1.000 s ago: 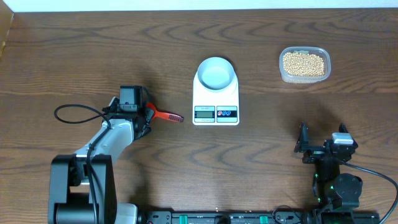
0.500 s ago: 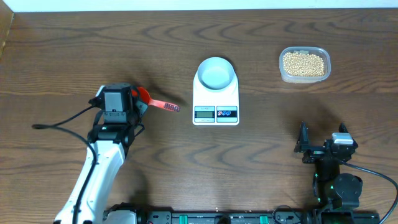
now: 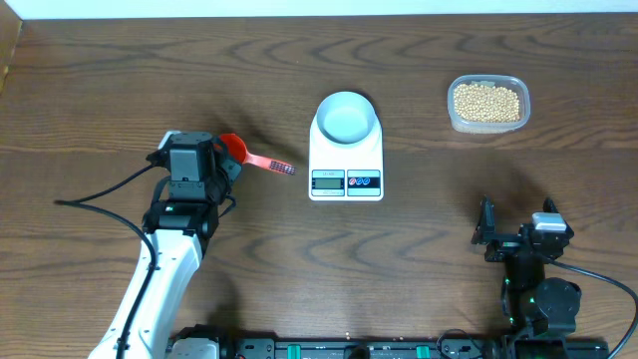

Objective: Scoop item into bowl and weigh 50g on scale
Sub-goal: 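Lift the red scoop with the left gripper, then move the right gripper toward the scale while left carries scoop over, then hand the red scoop handle from left gripper to right gripper above scale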

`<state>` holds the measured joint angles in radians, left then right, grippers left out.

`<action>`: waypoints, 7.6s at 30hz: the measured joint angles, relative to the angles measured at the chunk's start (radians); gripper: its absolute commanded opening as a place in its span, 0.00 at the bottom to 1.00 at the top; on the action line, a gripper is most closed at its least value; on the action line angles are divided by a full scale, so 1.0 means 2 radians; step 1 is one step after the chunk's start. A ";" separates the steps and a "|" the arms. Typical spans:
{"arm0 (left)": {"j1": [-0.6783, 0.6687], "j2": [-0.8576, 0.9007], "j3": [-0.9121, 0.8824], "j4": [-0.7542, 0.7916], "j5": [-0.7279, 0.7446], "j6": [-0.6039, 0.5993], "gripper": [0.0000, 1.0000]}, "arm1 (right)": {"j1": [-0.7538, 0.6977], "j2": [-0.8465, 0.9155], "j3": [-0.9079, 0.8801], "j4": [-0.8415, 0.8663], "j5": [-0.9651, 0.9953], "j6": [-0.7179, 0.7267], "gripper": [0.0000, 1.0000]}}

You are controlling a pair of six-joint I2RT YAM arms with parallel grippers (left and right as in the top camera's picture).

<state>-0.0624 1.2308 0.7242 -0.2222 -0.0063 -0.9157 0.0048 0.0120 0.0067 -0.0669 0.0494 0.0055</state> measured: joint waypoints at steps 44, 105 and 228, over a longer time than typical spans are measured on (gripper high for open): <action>-0.003 0.000 0.000 0.019 -0.120 0.000 0.07 | 0.000 0.000 0.000 0.058 -0.013 0.000 0.99; -0.003 0.000 0.000 0.008 -0.116 0.000 0.07 | -0.019 0.521 0.203 0.347 -0.360 0.225 0.99; -0.160 0.079 0.000 0.300 0.121 -0.107 0.07 | 0.149 0.609 0.203 0.388 -0.322 0.287 0.78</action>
<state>-0.3817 1.3888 0.7238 0.3779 0.2348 -1.1294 0.3035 1.2297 0.4126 0.7094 -0.5949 0.5800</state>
